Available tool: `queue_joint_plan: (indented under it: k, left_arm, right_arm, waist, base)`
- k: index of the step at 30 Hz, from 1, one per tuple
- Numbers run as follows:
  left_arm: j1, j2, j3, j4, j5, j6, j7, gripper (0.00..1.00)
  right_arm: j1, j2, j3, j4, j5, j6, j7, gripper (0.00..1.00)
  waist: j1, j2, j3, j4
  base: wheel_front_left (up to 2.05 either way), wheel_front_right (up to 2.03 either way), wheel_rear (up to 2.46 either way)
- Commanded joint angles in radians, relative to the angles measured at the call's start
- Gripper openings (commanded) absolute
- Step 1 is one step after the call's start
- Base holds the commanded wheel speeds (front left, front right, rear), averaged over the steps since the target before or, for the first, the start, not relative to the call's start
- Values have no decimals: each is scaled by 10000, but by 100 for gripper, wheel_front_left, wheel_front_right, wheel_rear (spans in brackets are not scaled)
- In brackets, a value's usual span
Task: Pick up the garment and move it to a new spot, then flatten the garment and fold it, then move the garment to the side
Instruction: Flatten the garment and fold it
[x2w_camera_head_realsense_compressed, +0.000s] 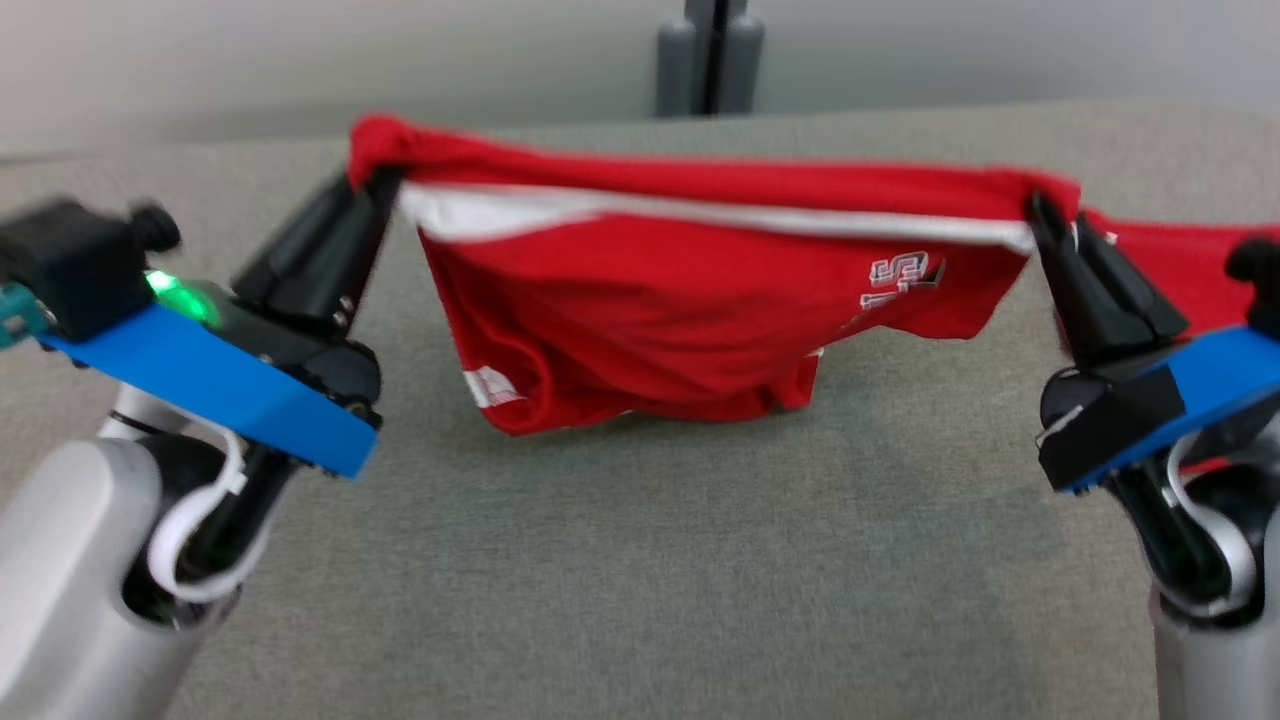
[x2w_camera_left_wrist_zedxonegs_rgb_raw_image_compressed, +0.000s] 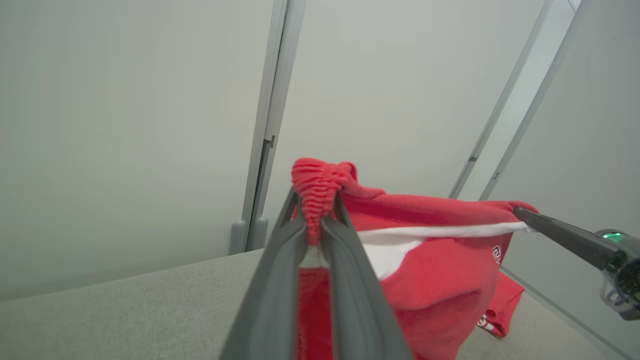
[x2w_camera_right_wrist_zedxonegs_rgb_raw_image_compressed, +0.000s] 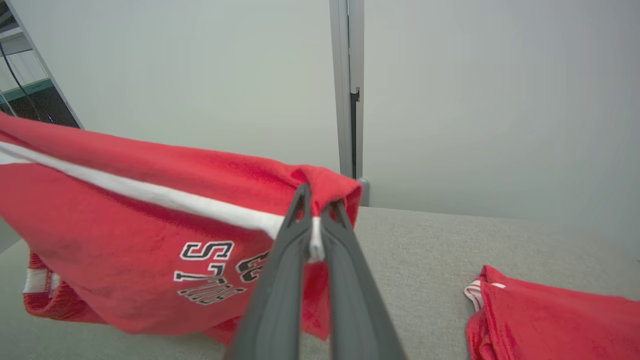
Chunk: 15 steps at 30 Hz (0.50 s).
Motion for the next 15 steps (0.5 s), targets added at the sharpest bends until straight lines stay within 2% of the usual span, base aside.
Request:
queue_joint_plan:
  k: [1, 5, 7, 11, 15]
  left_arm:
    - [-329, 82, 113, 147, 64, 22, 36, 0]
    - [-2157, 241, 600, 1173, 210, -86, 255, 0]
    - [-3164, 450, 776, 1830, 621, -141, 204, 0]
    - [-5208, 490, 1188, 2887, 1332, -224, -521, 0]
    - [-6502, 316, 1253, 3672, 1834, -363, -1264, 0]
  right_arm:
    - [-363, -116, 33, 170, 63, 7, -3, 0]
    - [-2859, -356, 604, 1630, 326, 7, -570, 0]
    - [-4149, -389, 916, 2477, 224, 6, -1105, 0]
    - [-6555, -318, 1137, 4081, -120, 1, -2609, 0]
    - [-8031, -222, 1135, 5365, -443, -5, -4044, 0]
  waist:
    - [0, -1, 311, 150]
    - [0, -1, 1538, -76]
    - [0, -1, 2048, -211]
    - [0, -1, 2757, -385]
    - [0, -1, 2949, -395]
  base:
    - [0, 0, 0]
    - [0, 0, 0]
    - [0, 0, 0]
    - [0, 0, 0]
    - [0, 0, 0]
